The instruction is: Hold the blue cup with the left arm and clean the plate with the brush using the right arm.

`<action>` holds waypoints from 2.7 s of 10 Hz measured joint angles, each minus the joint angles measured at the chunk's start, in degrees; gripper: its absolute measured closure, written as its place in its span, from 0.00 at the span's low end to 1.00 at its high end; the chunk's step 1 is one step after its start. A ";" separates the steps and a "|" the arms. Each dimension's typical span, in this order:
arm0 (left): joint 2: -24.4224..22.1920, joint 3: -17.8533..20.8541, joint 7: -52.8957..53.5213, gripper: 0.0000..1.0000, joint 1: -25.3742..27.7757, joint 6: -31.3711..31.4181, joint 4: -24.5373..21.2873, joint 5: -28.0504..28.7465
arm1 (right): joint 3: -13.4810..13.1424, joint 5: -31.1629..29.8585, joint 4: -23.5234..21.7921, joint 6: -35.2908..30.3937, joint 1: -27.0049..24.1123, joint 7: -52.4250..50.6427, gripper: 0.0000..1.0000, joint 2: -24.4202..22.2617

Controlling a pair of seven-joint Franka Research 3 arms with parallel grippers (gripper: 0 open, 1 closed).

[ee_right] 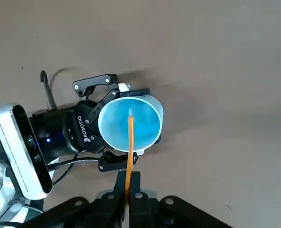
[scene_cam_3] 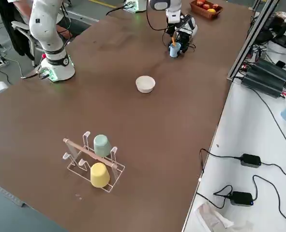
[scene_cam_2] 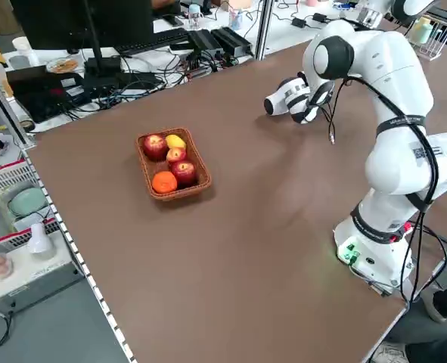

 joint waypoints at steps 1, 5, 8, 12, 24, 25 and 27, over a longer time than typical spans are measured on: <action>-0.02 0.01 0.01 0.30 0.00 0.00 -0.03 0.00 | -0.03 -0.27 0.03 0.08 0.16 0.26 0.95 0.03; -0.09 0.03 0.31 0.30 -0.01 0.00 -0.13 0.00 | -0.29 -0.46 0.56 0.40 1.58 0.82 0.95 1.09; -0.10 0.05 0.31 0.30 -0.02 0.02 -0.14 0.00 | -0.33 -2.78 5.18 0.27 2.46 5.18 0.95 4.29; -0.14 0.06 0.31 0.30 -0.02 0.14 -0.13 -0.01 | -1.02 -4.41 7.17 -0.81 1.65 7.32 0.95 5.88; -0.22 0.05 0.37 0.30 -0.14 0.31 -0.17 0.00 | -1.12 -9.71 7.95 -4.41 -0.08 7.98 0.95 6.13; -0.26 0.06 0.47 0.30 -0.14 0.31 -0.22 0.00 | -1.17 -10.19 8.23 -4.40 0.58 8.74 0.95 6.23; -0.33 0.10 0.54 0.30 -0.13 0.31 -0.33 0.00 | -1.20 -10.44 8.33 -4.41 2.33 10.02 0.95 6.30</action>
